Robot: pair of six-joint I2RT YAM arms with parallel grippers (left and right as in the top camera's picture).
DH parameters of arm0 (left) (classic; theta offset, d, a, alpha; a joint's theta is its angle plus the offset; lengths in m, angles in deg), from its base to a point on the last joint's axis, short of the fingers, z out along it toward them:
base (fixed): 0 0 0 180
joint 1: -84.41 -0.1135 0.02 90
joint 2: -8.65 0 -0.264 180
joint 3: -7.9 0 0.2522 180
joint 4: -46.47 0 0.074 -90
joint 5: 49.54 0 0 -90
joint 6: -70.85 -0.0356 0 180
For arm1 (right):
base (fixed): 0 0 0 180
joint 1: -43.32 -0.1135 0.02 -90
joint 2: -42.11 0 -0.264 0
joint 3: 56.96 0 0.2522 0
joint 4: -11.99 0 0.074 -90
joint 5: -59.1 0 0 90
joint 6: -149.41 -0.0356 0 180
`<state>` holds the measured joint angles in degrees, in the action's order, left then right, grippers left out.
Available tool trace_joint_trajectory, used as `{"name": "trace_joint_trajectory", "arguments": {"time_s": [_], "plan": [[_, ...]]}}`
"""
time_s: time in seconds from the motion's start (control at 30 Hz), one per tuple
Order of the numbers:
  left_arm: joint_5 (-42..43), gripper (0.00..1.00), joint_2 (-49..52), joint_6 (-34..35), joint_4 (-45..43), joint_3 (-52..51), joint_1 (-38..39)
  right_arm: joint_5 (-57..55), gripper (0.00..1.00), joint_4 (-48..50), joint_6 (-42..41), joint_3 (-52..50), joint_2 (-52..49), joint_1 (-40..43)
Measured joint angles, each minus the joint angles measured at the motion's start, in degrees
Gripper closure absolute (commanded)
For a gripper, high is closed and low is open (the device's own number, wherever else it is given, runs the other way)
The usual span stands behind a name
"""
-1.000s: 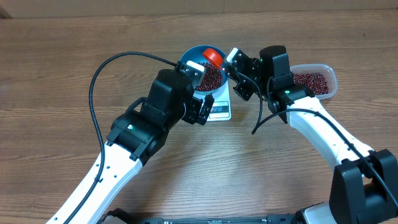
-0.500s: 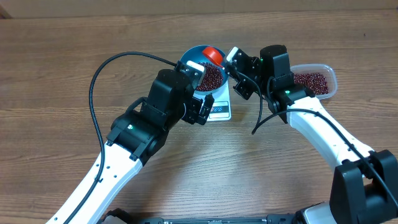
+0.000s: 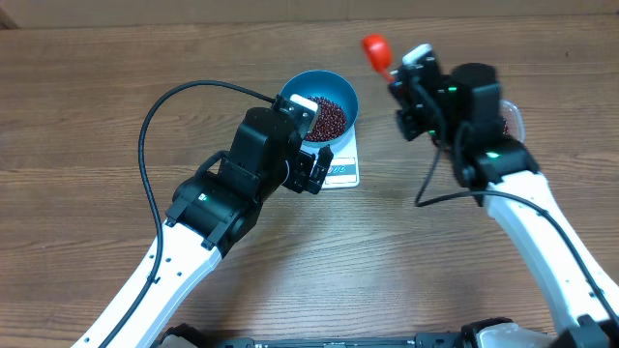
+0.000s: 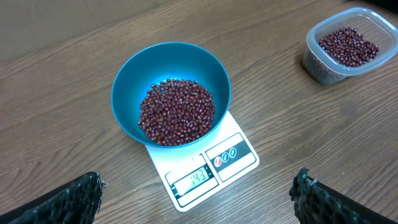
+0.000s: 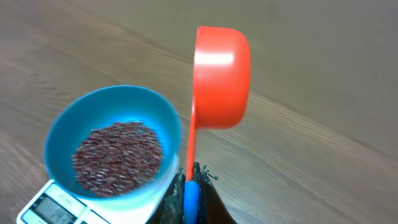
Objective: Scoop item into bowl and weigh 150g on scale
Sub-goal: 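Return the scoop with the right gripper to the bean tub, then dip and drag the red scoop through the beans with the right gripper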
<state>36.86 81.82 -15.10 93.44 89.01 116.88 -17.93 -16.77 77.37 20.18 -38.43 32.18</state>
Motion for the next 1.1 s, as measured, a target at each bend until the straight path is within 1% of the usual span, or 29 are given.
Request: {"name": "trace_joint_trajectory", "arguments": {"time_s": [0.13, 0.37, 0.63, 0.87, 1.1], "plan": [[0.0, 0.00, 0.0, 0.0, 0.0, 0.0, 0.0, -0.4, 0.96, -5.6, -1.6, 0.0, 2.7, 5.0], [0.0, 0.01, 0.0, 0.0, 0.0, 0.0, 0.0, -0.6, 0.96, -15.8, -2.7, 0.0, 3.2, 14.8], [0.0, 0.00, 0.0, 0.0, 0.0, 0.0, 0.0, -1.0, 0.96, -22.6, -3.0, 0.0, 3.2, 24.0], [0.0, 0.01, 0.0, 0.0, 0.0, 0.0, 0.0, -1.0, 0.96, -25.4, -2.9, 0.0, 2.7, 25.7], [0.0, 0.01, 0.0, 0.0, 0.0, 0.0, 0.0, -1.9, 0.96, -25.4, -2.9, 0.0, -3.3, 25.7]]}}
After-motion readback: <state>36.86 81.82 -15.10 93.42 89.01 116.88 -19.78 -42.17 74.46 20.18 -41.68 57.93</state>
